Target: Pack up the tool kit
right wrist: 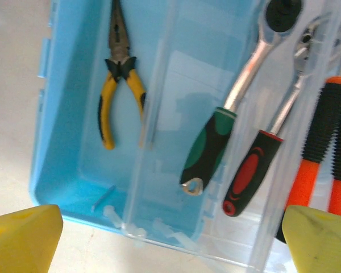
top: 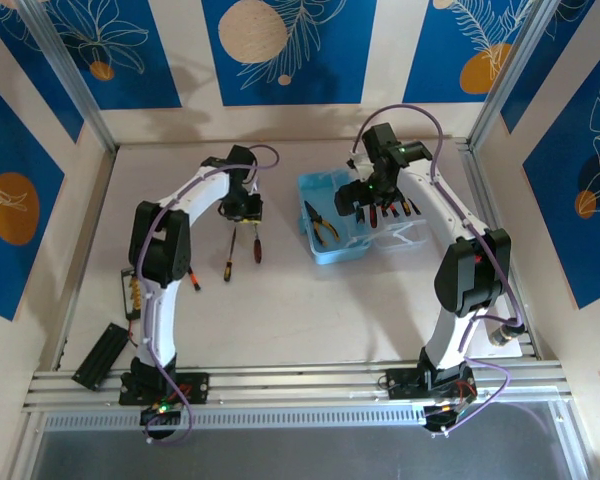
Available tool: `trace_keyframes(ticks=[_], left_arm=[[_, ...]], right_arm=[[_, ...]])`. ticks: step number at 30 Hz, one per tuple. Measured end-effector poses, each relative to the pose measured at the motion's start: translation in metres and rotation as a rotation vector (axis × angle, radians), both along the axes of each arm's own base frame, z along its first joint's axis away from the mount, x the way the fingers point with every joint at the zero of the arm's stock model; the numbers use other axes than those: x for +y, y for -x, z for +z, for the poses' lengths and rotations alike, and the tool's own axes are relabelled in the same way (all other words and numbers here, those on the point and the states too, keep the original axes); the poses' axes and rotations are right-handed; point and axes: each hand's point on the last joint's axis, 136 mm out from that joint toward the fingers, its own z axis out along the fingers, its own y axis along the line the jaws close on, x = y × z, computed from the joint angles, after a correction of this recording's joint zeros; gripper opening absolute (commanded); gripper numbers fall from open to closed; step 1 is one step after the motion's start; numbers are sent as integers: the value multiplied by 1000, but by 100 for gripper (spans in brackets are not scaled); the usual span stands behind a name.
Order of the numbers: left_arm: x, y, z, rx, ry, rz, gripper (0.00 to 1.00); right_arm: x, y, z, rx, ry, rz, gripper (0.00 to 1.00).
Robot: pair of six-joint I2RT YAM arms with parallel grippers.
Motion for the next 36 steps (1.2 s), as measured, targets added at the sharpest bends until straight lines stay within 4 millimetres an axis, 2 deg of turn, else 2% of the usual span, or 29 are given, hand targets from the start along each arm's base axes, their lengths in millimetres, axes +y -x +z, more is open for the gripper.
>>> trace_keyframes(ticks=[7,9,14,18,21,25,28,30,36], left_arm=[[-29,4,73,-88,211,-45,0],[-38,4,95,-118,283,-53,0],[-59,5,135,-166,449,-65,0],[-70,7,151,-177,547,-59,0],[-77,8,156,-174,594,-56,0],[-82,8,159,-170,626,-54,0],[-85,8,161,-169,645,-54,0],[-86,10,162,-166,652,-58,0],[-88,11,168,-174,669,-68,0]], right_arm=[[39,5,7,-7,-107,51,99],[57,8,11,-9,-159,74,99],[106,16,21,4,-374,127,100],[137,25,28,29,-493,157,92],[154,29,37,23,-546,183,86],[170,30,36,35,-580,189,77],[177,28,31,49,-592,178,62],[179,26,27,54,-596,170,47],[179,23,23,65,-587,142,12]])
